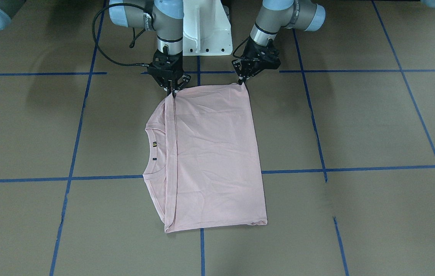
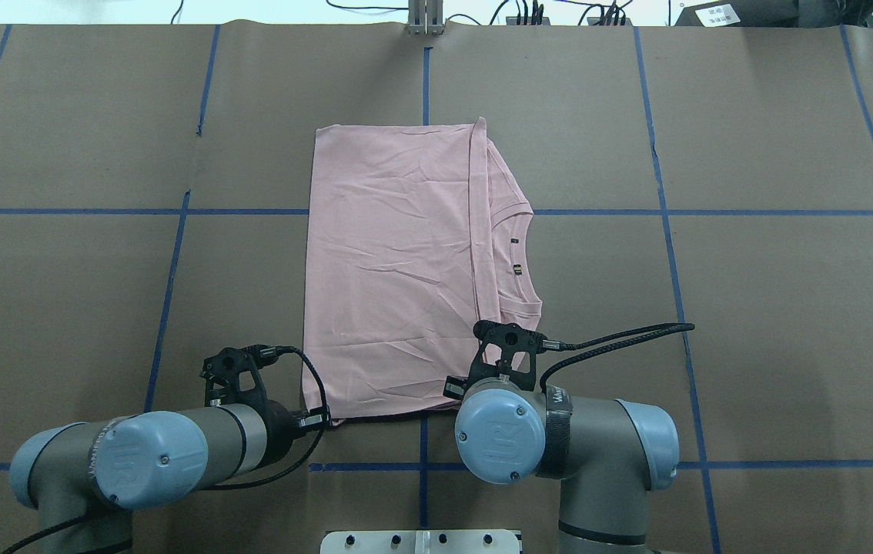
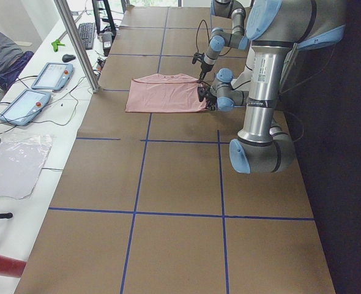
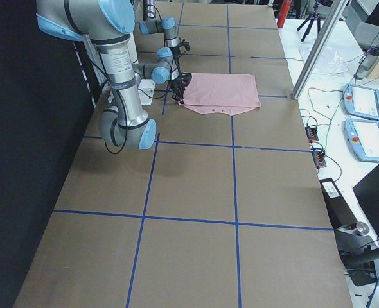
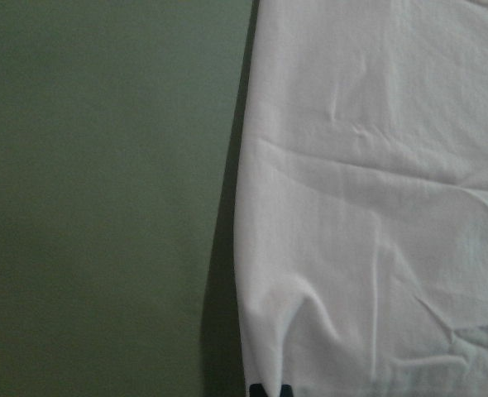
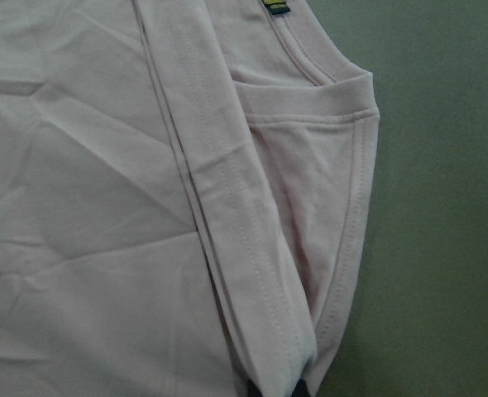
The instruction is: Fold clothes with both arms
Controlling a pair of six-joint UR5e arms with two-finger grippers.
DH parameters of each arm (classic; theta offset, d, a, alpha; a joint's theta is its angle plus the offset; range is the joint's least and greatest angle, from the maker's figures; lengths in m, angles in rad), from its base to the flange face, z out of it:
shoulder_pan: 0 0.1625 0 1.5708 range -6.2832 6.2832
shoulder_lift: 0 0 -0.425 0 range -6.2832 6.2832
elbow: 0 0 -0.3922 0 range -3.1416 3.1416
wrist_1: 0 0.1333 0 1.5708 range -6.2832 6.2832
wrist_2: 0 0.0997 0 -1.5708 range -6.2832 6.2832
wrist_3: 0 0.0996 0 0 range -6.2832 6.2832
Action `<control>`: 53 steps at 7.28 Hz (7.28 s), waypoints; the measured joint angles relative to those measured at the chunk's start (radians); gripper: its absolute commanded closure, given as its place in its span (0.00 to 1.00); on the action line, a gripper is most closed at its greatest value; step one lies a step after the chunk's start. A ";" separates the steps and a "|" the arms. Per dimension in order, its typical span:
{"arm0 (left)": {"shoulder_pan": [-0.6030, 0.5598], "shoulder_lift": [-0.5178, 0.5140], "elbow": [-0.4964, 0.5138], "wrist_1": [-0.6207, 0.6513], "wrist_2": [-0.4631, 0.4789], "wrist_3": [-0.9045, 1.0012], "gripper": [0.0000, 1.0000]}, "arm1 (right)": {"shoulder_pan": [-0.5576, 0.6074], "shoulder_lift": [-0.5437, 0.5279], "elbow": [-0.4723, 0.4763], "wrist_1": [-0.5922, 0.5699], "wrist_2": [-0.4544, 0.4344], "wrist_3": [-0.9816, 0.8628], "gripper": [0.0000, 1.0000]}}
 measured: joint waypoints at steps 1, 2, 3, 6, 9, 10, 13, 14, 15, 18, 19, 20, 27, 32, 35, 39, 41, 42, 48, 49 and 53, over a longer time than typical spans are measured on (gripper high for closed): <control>0.000 0.000 0.000 0.000 0.000 0.000 1.00 | 0.000 0.001 -0.003 0.000 0.000 0.012 1.00; 0.000 0.000 0.000 0.000 0.000 0.000 1.00 | 0.000 0.001 -0.003 -0.001 0.000 0.017 1.00; 0.000 -0.001 0.000 0.000 0.000 0.000 1.00 | 0.000 0.002 -0.003 -0.001 0.000 0.018 1.00; -0.002 0.003 -0.074 0.051 -0.010 0.011 1.00 | 0.011 -0.005 0.061 -0.029 0.006 0.010 1.00; -0.002 -0.008 -0.369 0.345 -0.079 0.014 1.00 | 0.003 0.001 0.374 -0.317 0.039 0.008 1.00; -0.002 -0.038 -0.473 0.471 -0.106 0.014 1.00 | -0.006 0.015 0.474 -0.415 0.064 0.007 1.00; -0.001 -0.130 -0.509 0.634 -0.125 0.025 1.00 | -0.017 0.032 0.507 -0.488 0.077 0.004 1.00; -0.010 -0.150 -0.464 0.636 -0.122 0.065 1.00 | -0.013 0.038 0.475 -0.481 0.071 -0.019 1.00; -0.040 -0.175 -0.407 0.628 -0.119 0.124 1.00 | 0.008 0.046 0.428 -0.448 0.065 -0.063 1.00; -0.171 -0.226 -0.230 0.536 -0.123 0.257 1.00 | 0.131 0.053 0.222 -0.245 0.069 -0.160 1.00; -0.214 -0.242 -0.147 0.474 -0.125 0.285 1.00 | 0.165 0.060 0.162 -0.195 0.070 -0.182 1.00; -0.256 -0.266 -0.057 0.412 -0.127 0.316 0.05 | 0.196 0.080 0.096 -0.154 0.072 -0.203 0.02; -0.520 -0.383 0.286 0.208 -0.296 0.726 0.00 | 0.500 0.275 -0.322 0.077 0.387 -0.557 0.00; -0.736 -0.120 -0.108 0.442 -0.428 1.146 0.00 | 0.808 0.000 -0.024 -0.101 0.650 -1.068 0.00; -1.026 0.103 -0.143 0.495 -0.533 1.563 0.00 | 1.059 -0.247 0.096 -0.258 0.710 -1.530 0.00; -1.271 0.244 0.128 0.368 -0.635 1.621 0.00 | 1.240 -0.537 0.014 -0.126 0.836 -1.653 0.00; -1.396 0.292 0.273 0.289 -0.835 1.738 0.00 | 1.300 -0.695 -0.015 0.048 0.881 -1.692 0.00; -1.420 0.307 0.305 0.297 -0.881 1.769 0.00 | 1.319 -0.726 -0.016 0.081 0.897 -1.695 0.00; -1.435 0.307 0.326 0.333 -0.836 1.785 0.00 | 1.339 -0.746 -0.022 0.105 0.904 -1.708 0.00; -1.434 0.293 0.324 0.334 -0.796 1.783 0.00 | 1.339 -0.746 -0.023 0.106 0.903 -1.711 0.00; -1.434 0.287 0.293 0.328 -0.768 1.784 0.00 | 1.341 -0.746 -0.021 0.108 0.910 -1.706 0.00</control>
